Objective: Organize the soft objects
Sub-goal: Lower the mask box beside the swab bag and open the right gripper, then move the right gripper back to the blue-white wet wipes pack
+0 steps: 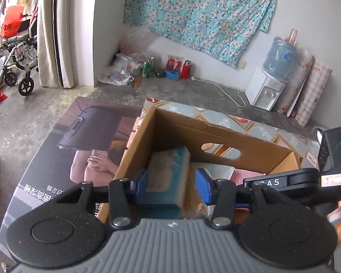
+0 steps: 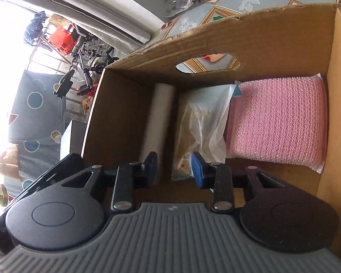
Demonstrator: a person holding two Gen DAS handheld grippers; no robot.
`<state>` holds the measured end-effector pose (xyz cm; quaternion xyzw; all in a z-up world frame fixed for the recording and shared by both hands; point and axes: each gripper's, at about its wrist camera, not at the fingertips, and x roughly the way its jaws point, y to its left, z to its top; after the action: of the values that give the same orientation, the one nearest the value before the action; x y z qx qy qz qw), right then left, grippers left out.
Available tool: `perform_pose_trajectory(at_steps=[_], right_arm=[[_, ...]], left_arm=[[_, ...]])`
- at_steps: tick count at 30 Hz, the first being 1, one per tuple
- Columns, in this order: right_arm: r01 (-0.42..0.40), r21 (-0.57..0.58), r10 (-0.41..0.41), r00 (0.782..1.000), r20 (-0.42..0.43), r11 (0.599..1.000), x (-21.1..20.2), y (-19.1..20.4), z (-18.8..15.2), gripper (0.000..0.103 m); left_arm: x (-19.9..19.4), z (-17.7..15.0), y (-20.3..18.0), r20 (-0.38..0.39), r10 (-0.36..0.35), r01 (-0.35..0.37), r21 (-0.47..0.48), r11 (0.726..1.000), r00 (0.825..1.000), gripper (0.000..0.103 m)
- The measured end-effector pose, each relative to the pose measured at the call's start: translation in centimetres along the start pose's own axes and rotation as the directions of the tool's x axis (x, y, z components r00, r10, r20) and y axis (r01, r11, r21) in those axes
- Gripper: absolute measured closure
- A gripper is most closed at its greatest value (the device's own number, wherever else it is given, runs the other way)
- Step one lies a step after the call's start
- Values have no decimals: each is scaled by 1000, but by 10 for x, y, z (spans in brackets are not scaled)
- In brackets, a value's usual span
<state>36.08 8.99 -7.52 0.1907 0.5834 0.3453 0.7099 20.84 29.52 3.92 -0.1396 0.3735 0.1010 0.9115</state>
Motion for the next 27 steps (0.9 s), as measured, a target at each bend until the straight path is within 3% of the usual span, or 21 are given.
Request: perform_pose_trajectory(at_steps=[9,11,16,21,27], right_arm=[[14,-113,-2,995,101,994,-57,21,-18,68],[23,-158,0,990,143,987,-80,26,-34,66],[36,-219,19,970,244,975,-140,21,-87,43],[134,-190,-52,922,384,973,-201,-17,-146,23],[288,-88,-210,844,493,954,-253,-65,-206,10]], left_arm=[[-50,-16,-27,45,-20,19,34,999,999,52],[-66,-25,-37,66,-47,44,53,998,997,44],[-108,-58,-73,115,-113,98,126,987,987,32],[-134,-99,-108,115,-215,191,194,962,970,18],[-151,-145,-148,149,-317,271,267,925,937,7]])
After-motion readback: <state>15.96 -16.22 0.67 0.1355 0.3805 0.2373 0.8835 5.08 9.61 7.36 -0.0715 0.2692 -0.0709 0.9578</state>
